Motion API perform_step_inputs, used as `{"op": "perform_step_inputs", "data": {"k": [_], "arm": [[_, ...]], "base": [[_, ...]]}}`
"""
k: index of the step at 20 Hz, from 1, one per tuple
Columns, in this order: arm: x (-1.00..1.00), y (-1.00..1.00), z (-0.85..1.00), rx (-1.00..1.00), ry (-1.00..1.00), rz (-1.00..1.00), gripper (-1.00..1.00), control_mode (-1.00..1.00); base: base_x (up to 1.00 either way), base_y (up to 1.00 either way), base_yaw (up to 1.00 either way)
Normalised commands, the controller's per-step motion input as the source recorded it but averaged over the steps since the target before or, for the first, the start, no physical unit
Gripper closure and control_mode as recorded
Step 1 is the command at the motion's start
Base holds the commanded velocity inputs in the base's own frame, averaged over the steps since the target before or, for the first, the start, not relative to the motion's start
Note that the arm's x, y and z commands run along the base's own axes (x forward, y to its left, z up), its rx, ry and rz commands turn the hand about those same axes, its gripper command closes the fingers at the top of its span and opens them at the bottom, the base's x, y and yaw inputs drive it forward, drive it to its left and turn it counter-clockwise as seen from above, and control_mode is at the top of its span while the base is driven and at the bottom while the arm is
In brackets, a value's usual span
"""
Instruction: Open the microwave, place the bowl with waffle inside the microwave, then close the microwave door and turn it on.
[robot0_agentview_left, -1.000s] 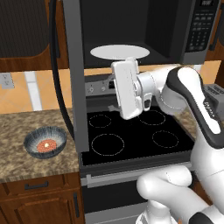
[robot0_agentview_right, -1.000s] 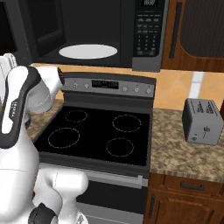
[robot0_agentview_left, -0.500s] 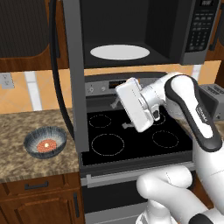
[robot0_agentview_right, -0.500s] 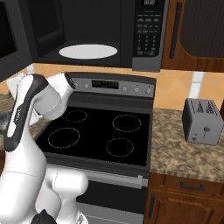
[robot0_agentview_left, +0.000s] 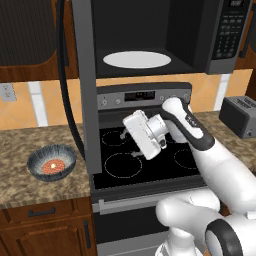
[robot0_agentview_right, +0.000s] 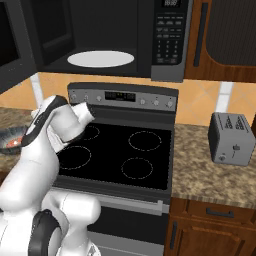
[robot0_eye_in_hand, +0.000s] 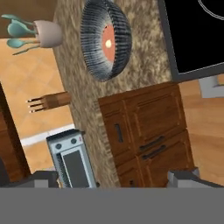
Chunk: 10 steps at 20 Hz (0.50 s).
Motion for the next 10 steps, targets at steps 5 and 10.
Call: {"op": "perform_step_inputs", "data": {"k": [5,10], "arm": [[0.85,0.64,-0.63,-0.15,-0.04,0.18,-1.00,-1.00],[0.93,0.56,-0.21,-0.03,0.00,0.10,-1.00,-1.00]], "base": [[0.00,0.00,0.00],[0.00,0.00,0.00]]}}
